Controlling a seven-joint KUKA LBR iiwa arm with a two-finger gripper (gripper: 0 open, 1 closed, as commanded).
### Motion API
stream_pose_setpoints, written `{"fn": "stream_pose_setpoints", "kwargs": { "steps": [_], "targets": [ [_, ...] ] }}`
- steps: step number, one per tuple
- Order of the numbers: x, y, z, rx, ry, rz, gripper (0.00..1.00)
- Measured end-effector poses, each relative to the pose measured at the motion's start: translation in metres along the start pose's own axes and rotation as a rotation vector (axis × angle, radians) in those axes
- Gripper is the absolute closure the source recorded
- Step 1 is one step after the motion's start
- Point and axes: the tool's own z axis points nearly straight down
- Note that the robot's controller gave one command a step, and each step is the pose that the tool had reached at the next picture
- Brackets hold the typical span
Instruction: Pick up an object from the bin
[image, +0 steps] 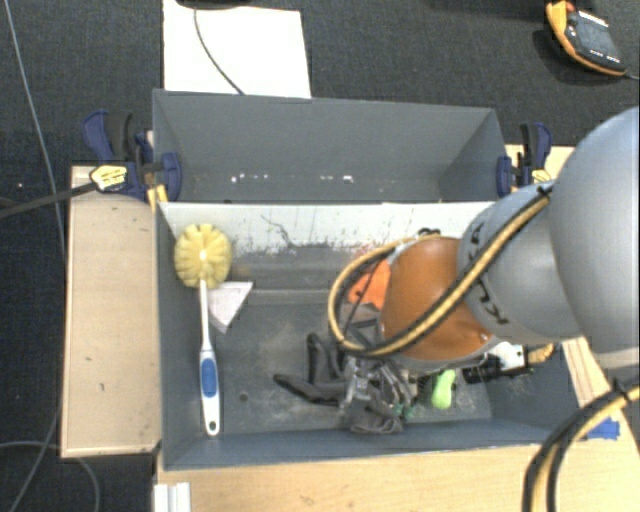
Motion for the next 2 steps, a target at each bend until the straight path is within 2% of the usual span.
{"fn": "stream_pose_setpoints", "kwargs": {
  "steps": [2],
  "targets": [
    [-0.0006, 0.0005, -0.0163, -0.002, -0.003, 0.001, 1.00]
  ]
}}
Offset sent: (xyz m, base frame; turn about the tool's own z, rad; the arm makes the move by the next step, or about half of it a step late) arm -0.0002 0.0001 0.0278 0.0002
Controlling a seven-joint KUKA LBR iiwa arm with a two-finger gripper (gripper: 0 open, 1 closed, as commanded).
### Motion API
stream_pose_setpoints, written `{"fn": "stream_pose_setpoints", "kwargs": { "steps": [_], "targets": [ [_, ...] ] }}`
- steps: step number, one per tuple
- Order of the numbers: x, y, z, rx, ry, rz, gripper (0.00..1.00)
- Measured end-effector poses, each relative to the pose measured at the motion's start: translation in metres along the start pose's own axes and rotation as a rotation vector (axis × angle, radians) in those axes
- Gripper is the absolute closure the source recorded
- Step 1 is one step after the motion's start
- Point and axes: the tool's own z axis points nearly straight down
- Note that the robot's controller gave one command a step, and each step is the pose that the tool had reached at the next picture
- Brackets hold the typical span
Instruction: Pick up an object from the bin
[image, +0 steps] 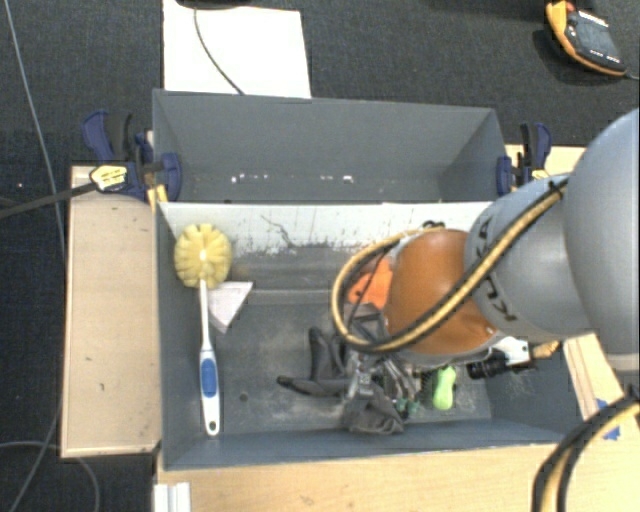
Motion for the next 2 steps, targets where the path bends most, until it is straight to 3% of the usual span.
{"fn": "stream_pose_setpoints", "kwargs": {
  "steps": [1, 2],
  "targets": [
    [0.002, 0.000, -0.012, 0.002, 0.007, 0.000, 1.00],
    [0.000, 0.000, -0.032, 0.000, 0.002, 0.000, 1.00]
  ]
}}
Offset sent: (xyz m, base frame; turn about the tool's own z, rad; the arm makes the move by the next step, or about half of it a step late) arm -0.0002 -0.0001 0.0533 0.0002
